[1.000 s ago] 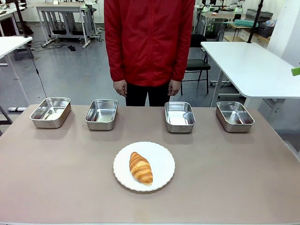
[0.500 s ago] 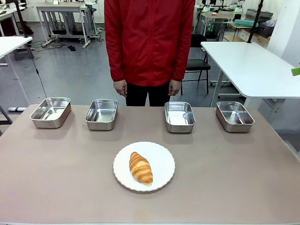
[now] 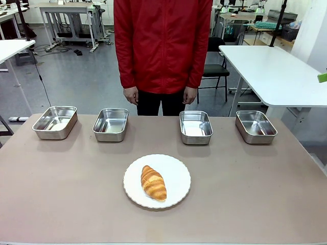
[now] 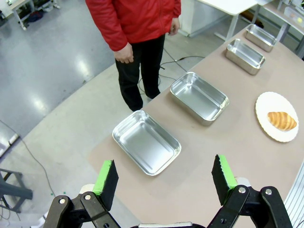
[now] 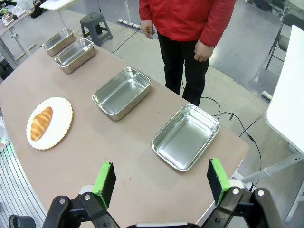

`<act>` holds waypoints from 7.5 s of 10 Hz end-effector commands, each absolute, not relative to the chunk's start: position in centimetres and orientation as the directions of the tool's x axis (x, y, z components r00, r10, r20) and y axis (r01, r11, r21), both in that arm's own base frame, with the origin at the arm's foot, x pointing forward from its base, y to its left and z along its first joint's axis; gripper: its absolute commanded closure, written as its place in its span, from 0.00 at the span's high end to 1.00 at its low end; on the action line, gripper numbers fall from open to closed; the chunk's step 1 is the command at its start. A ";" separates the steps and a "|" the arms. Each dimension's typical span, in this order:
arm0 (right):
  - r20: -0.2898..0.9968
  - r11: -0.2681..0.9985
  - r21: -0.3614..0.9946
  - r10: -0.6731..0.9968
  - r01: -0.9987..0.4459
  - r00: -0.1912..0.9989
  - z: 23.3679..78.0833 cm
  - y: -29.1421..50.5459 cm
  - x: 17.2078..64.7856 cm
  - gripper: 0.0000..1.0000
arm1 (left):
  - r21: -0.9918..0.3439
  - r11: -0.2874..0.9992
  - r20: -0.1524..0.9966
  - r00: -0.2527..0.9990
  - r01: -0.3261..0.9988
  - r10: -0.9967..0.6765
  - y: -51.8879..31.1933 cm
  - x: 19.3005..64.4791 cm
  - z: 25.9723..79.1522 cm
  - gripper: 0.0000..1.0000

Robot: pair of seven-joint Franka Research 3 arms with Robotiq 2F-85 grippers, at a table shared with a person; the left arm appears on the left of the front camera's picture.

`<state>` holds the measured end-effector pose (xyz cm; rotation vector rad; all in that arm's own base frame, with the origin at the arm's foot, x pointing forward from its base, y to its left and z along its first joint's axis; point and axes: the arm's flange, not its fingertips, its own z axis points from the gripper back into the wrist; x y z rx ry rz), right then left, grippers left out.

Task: Place the bread in the container.
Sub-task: Place the Butter Roll into the Airtight Container indicated by the human.

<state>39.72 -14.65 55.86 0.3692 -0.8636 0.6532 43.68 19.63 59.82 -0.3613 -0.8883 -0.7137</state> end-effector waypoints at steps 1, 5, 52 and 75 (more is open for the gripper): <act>0.805 0.743 0.037 0.374 -0.669 0.461 56.0 -14.6 39.7 1.00 | 0.008 0.705 0.806 0.412 0.709 -0.424 19.6 43.6 59.8 1.00; 0.805 0.743 0.037 0.374 -0.669 0.461 56.0 -14.6 39.7 1.00 | 0.008 0.705 0.806 0.412 0.709 -0.424 19.6 43.6 59.8 1.00; 0.805 0.743 0.037 0.374 -0.669 0.461 56.0 -14.6 39.7 1.00 | 0.008 0.705 0.806 0.412 0.709 -0.424 19.6 43.6 59.8 1.00; 0.805 0.743 0.037 0.374 -0.669 0.461 56.0 -14.6 39.7 1.00 | 0.008 0.705 0.806 0.412 0.709 -0.424 19.6 43.6 59.8 1.00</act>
